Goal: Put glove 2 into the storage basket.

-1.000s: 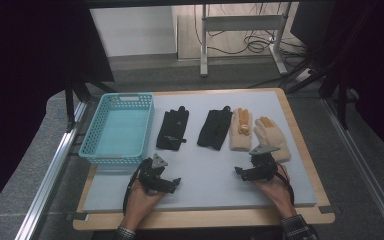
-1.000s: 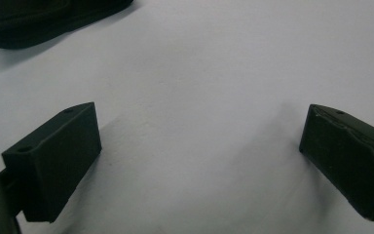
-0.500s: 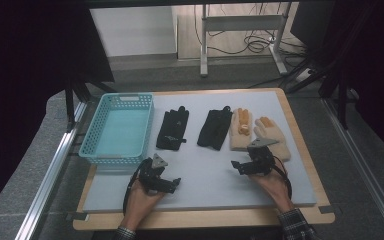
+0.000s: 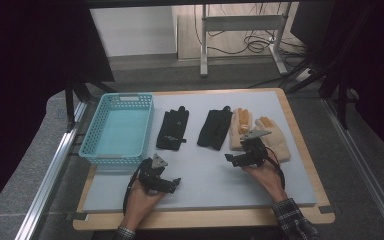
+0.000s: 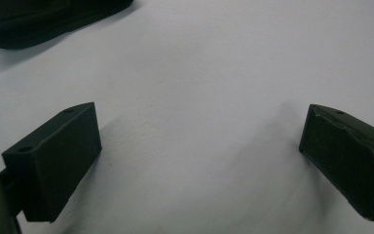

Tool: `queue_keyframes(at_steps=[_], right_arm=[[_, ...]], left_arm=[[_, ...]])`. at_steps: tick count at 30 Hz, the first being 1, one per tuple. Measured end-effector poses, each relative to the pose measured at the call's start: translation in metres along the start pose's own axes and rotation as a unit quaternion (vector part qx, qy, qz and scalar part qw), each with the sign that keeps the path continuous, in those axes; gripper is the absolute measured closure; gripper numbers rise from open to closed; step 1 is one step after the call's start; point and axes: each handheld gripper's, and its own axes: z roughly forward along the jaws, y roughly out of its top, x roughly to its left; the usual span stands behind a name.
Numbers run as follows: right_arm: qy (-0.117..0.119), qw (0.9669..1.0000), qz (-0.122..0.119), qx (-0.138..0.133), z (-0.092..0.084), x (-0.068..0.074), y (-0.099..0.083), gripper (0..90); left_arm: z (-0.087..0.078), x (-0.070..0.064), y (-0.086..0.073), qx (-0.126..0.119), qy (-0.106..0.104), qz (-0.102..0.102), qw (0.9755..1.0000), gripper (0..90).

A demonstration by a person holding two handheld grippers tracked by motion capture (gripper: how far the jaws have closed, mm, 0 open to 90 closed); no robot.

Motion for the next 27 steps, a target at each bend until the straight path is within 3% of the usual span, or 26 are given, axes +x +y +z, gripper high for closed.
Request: queue_keyframes(at_steps=[10, 22, 27], right_arm=[[0.006, 1.0000, 0.000, 0.002, 0.017, -0.008, 0.023, 17.9], [-0.012, 0.9998, 0.013, 0.001, 0.041, -0.032, 0.052, 32.4], [-0.018, 0.9996, 0.016, 0.011, 0.058, -0.040, 0.061, 33.2]], left_arm=[[0.000, 0.000, 0.000, 0.000, 0.000, -0.001, 1.0000, 2.1], [0.000, 0.001, 0.000, 0.001, -0.001, 0.000, 1.0000, 2.0], [0.000, 0.001, 0.000, 0.000, -0.002, -0.001, 1.0000, 1.9]])
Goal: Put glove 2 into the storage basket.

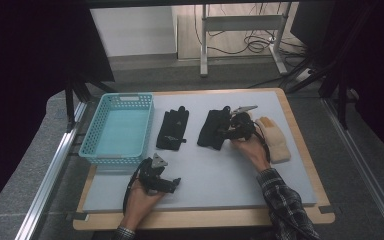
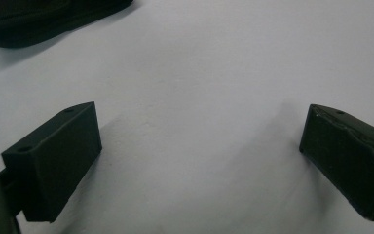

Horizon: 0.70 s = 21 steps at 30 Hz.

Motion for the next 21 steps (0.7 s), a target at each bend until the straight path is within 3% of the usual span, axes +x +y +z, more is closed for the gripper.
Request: queue_keyframes(at_steps=[10, 14, 18, 21], right_arm=[[-0.012, 0.9995, 0.023, 0.016, 0.033, -0.005, 0.020, 30.4], [-0.023, 0.9992, 0.019, 0.026, 0.046, -0.004, 0.026, 30.9], [-0.049, 0.9978, 0.004, 0.045, 0.057, -0.003, 0.030, 36.1], [-0.052, 0.9972, 0.005, 0.053, 0.058, 0.000, 0.032, 44.3]], left_arm=[[0.000, 0.000, 0.000, 0.000, 0.000, 0.000, 1.0000, 2.0], [0.000, 0.000, 0.000, 0.000, 0.000, 0.000, 1.0000, 2.0], [0.000, 0.000, 0.000, -0.001, 0.000, 0.000, 1.0000, 2.0], [0.000, 0.000, 0.000, 0.001, 0.001, 0.000, 1.0000, 2.0]])
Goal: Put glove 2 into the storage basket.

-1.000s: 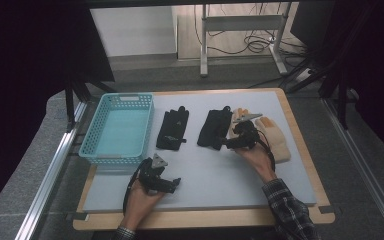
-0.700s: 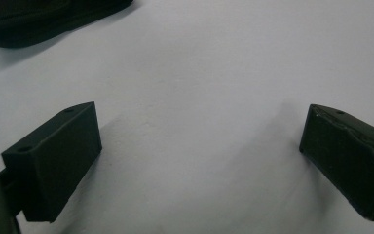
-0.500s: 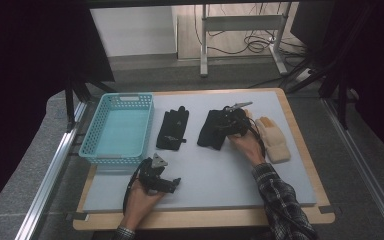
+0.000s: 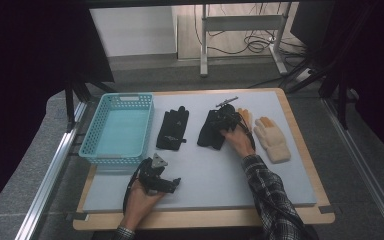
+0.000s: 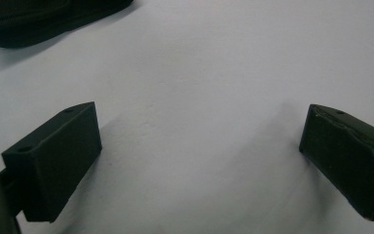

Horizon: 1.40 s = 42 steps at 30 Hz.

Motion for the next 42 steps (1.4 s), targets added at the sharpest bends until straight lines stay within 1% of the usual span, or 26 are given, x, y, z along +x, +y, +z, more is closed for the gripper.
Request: queue_keyframes(at_steps=[1, 2, 4, 5, 7, 8, 9, 10, 12, 15, 16, 18, 19, 22, 24, 27, 30, 32, 33, 34, 35, 38, 41, 42], right_arm=[[0.010, 0.9999, 0.005, 0.005, -0.001, 0.000, 0.000, 57.0], [0.028, 0.9994, 0.020, 0.004, -0.001, 0.000, -0.001, 57.7], [0.027, 0.9995, 0.017, -0.001, -0.001, 0.000, -0.003, 60.5], [0.029, 0.9994, 0.020, -0.003, -0.001, 0.000, -0.003, 62.7], [0.038, 0.9991, 0.022, -0.001, -0.002, -0.001, -0.003, 72.6], [0.046, 0.9986, 0.026, 0.000, -0.002, -0.001, -0.003, 77.5], [0.051, 0.9982, 0.031, 0.001, -0.002, -0.001, -0.003, 80.1], [0.052, 0.9981, 0.033, 0.001, -0.002, 0.000, -0.003, 80.8], [0.048, 0.9984, 0.030, 0.003, -0.003, 0.001, -0.002, 82.0], [0.044, 0.9989, 0.011, 0.000, -0.008, 0.004, 0.000, 82.3], [0.046, 0.9989, 0.007, -0.007, -0.011, 0.004, 0.000, 82.3], [0.052, 0.9985, 0.007, -0.012, -0.017, 0.002, 0.000, 82.3], [0.054, 0.9983, 0.009, -0.018, -0.022, 0.003, 0.000, 82.3], [0.064, 0.9975, 0.002, -0.030, -0.035, 0.005, 0.001, 82.3], [0.070, 0.9967, -0.002, -0.043, -0.049, 0.011, 0.002, 82.2], [0.086, 0.9944, -0.006, -0.062, -0.070, 0.022, 0.001, 82.2], [0.094, 0.9926, -0.019, -0.074, -0.090, 0.036, -0.003, 82.1], [0.104, 0.9907, -0.028, -0.083, -0.106, 0.049, -0.007, 82.0], [0.104, 0.9907, -0.028, -0.083, -0.106, 0.049, -0.007, 82.0], [0.113, 0.9892, -0.032, -0.088, -0.117, 0.061, -0.013, 81.9], [0.117, 0.9885, -0.037, -0.088, -0.120, 0.067, -0.017, 81.8], [0.118, 0.9883, -0.045, -0.084, -0.123, 0.083, -0.034, 81.7], [0.121, 0.9883, -0.049, -0.080, -0.117, 0.092, -0.053, 81.0], [0.121, 0.9883, -0.049, -0.080, -0.117, 0.092, -0.053, 81.0]], left_arm=[[0.000, 0.000, 0.000, 0.000, 0.000, 0.000, 1.0000, 2.0], [0.000, 0.000, 0.000, 0.000, 0.000, 0.000, 1.0000, 2.0], [0.000, 0.000, 0.000, 0.000, 0.000, -0.001, 1.0000, 2.0], [0.000, 0.000, 0.000, 0.000, 0.000, -0.001, 1.0000, 2.0], [0.000, 0.000, 0.000, 0.000, 0.000, -0.001, 1.0000, 2.0], [0.000, 0.000, 0.000, 0.000, 0.000, -0.001, 1.0000, 2.0], [0.000, 0.000, 0.000, 0.000, 0.000, -0.001, 1.0000, 2.0], [0.000, 0.000, 0.000, 0.000, 0.000, -0.001, 1.0000, 2.0], [0.000, 0.000, 0.000, 0.000, 0.000, -0.001, 1.0000, 2.0], [0.000, 0.000, 0.000, 0.000, 0.000, 0.000, 1.0000, 2.0], [0.000, 0.000, 0.000, 0.000, 0.000, -0.001, 1.0000, 2.0], [0.000, 0.000, 0.000, 0.001, 0.000, 0.000, 1.0000, 2.0], [0.000, 0.000, 0.000, 0.001, 0.000, 0.000, 1.0000, 2.0], [0.000, 0.000, 0.000, 0.001, 0.000, 0.000, 1.0000, 2.0], [0.000, 0.000, 0.000, 0.001, 0.000, 0.000, 1.0000, 2.0], [0.000, 0.000, 0.000, 0.000, 0.000, 0.001, 1.0000, 2.0], [0.000, 0.000, 0.000, 0.001, 0.000, 0.000, 1.0000, 2.0], [0.000, 0.000, 0.000, -0.001, 0.000, -0.001, 1.0000, 2.0], [0.000, 0.000, 0.000, -0.001, 0.000, -0.001, 1.0000, 2.0], [0.000, 0.000, 0.000, 0.000, 0.000, 0.000, 1.0000, 2.0], [0.000, 0.000, 0.000, 0.000, 0.001, 0.000, 1.0000, 2.0], [0.000, 0.000, 0.000, 0.000, 0.001, 0.000, 1.0000, 2.1], [0.000, 0.000, 0.000, -0.001, 0.001, -0.001, 1.0000, 2.1], [0.000, 0.000, 0.000, -0.001, 0.001, -0.001, 1.0000, 2.0]])
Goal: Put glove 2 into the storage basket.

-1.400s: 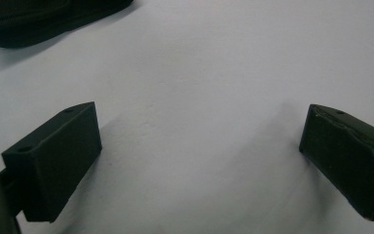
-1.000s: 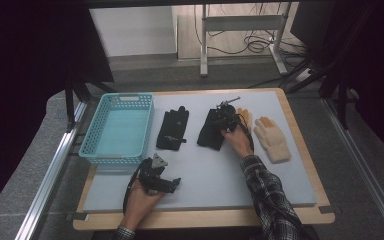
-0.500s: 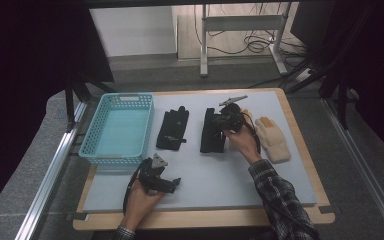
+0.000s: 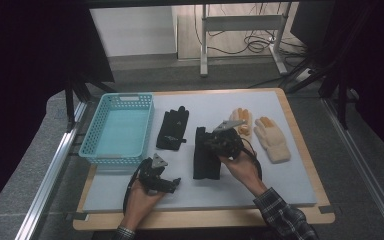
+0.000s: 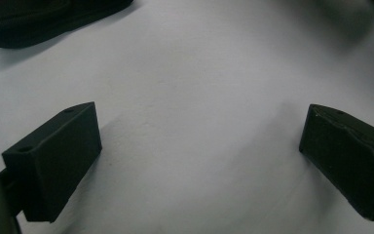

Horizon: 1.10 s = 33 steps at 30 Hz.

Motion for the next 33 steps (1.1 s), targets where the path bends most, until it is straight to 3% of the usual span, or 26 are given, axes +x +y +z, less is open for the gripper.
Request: queue_keyframes(at_steps=[3, 4, 6, 8, 11, 13, 19, 27, 33], right_arm=[[0.007, 1.0000, 0.003, 0.007, 0.007, 0.003, -0.017, 74.1], [0.008, 0.9999, 0.000, 0.007, 0.008, 0.002, -0.021, 66.2], [0.003, 1.0000, -0.001, -0.001, 0.005, -0.001, -0.022, 56.6], [-0.003, 0.9999, 0.007, -0.010, 0.000, -0.009, -0.018, 52.6], [-0.009, 0.9996, 0.019, -0.016, -0.003, -0.021, -0.014, 52.6], [-0.001, 0.9996, 0.024, -0.013, 0.000, -0.029, -0.013, 53.0], [0.009, 0.9997, 0.021, -0.008, 0.013, -0.034, -0.006, 57.2], [0.026, 0.9996, 0.001, 0.010, 0.052, -0.033, 0.021, 64.6], [0.026, 0.9991, -0.029, 0.020, 0.088, -0.026, 0.043, 58.5]], left_arm=[[0.000, 0.000, 0.000, 0.000, 0.000, -0.001, 1.0000, 2.1], [0.000, 0.000, 0.000, 0.000, 0.000, -0.001, 1.0000, 2.0], [0.000, 0.000, 0.000, 0.000, 0.000, -0.001, 1.0000, 2.1], [0.000, 0.000, 0.000, 0.002, 0.000, 0.002, 1.0000, 2.1], [0.000, 0.000, 0.000, 0.002, 0.000, 0.002, 1.0000, 2.0], [0.000, 0.000, 0.000, 0.002, 0.000, 0.002, 1.0000, 2.1], [0.000, 0.000, 0.000, 0.002, -0.001, 0.001, 1.0000, 2.1], [0.000, 0.000, 0.000, 0.002, 0.000, 0.002, 1.0000, 2.1], [0.000, 0.000, 0.000, 0.000, -0.001, 0.000, 1.0000, 2.1]])
